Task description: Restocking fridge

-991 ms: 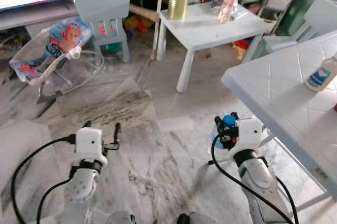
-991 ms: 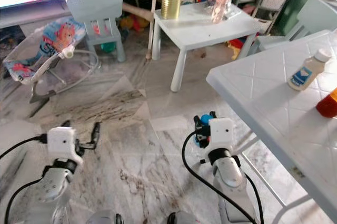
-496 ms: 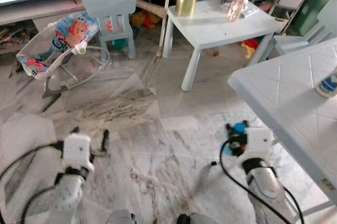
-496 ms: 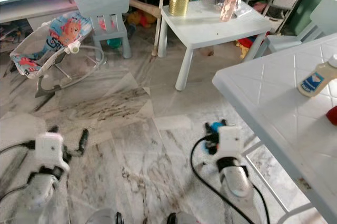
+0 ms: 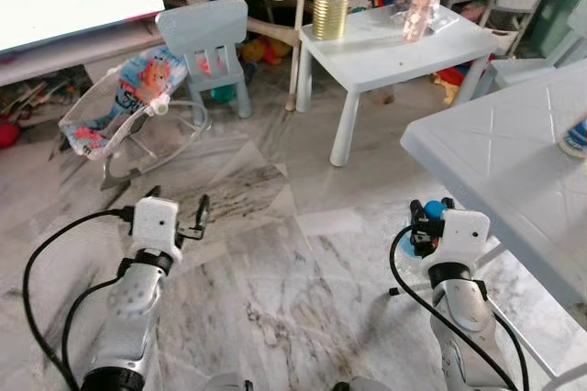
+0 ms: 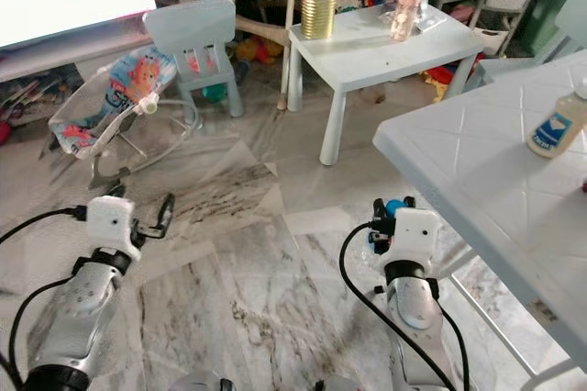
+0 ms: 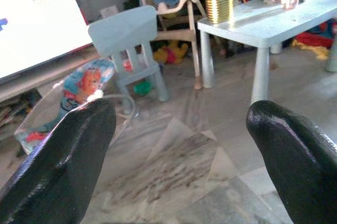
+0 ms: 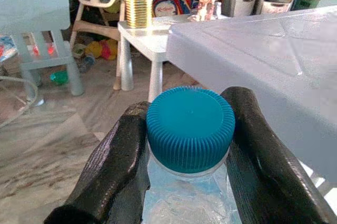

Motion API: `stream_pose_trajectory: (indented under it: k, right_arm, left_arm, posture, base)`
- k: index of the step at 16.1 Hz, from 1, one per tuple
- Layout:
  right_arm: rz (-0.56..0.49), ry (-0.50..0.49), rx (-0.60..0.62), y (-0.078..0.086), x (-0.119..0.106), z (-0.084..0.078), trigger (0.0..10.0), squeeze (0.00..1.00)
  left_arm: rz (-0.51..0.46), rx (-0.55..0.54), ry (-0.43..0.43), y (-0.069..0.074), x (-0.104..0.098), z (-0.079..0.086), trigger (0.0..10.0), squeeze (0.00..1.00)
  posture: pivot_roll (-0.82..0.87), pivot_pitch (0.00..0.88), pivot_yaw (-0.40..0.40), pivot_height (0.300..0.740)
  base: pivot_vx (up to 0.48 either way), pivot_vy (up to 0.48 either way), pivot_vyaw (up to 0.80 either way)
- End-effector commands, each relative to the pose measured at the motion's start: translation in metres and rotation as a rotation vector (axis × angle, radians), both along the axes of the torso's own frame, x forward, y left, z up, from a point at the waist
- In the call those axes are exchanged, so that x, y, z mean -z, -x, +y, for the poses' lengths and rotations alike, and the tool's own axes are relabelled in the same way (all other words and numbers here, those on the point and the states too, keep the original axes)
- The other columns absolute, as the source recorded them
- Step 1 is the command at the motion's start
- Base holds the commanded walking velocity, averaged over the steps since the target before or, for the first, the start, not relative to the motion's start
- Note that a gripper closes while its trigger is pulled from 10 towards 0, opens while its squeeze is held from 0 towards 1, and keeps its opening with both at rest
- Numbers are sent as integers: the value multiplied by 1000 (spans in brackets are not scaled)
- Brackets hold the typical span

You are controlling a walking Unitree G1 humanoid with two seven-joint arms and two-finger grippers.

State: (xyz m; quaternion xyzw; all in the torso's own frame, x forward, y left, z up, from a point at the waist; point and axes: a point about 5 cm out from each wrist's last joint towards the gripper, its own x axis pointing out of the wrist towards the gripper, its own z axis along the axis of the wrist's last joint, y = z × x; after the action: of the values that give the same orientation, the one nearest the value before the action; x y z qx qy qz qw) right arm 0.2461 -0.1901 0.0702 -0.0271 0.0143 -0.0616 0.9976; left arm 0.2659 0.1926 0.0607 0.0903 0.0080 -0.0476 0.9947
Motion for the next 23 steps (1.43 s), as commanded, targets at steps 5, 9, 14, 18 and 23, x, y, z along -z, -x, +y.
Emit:
stream_pose_trajectory:
  k: [5, 9, 14, 18, 23]
  right_arm:
    - [-29, 30, -17, 6, -7, -7, 10000, 0]
    - [-40, 17, -73, 3, -14, -2, 10000, 0]
    - [-53, -2, -74, 3, -18, -2, 10000, 0]
    - [-41, -10, -89, 6, -16, 2, 10000, 0]
    - [-30, -17, -102, 5, -14, 3, 10000, 0]
  left_arm:
    - [44, -47, 26, 27, 18, 12, 10000, 0]
    - [50, -67, 49, 38, 20, 17, 10000, 0]
    - [41, -77, 57, 40, 17, 21, 10000, 0]
    - [68, -79, 66, 40, 23, 20, 10000, 0]
    - [99, -77, 51, 46, 31, 23, 10000, 0]
  posture:
    - [70, 14, -7, 740]
    - [88, 19, -38, 740]
    - [95, 17, -43, 740]
    - [88, 21, -39, 740]
    - [92, 22, -40, 740]
  base:
    - [0, 0, 0]
    - [0, 0, 0]
    - [0, 0, 0]
    - [0, 0, 0]
    - [0, 0, 0]
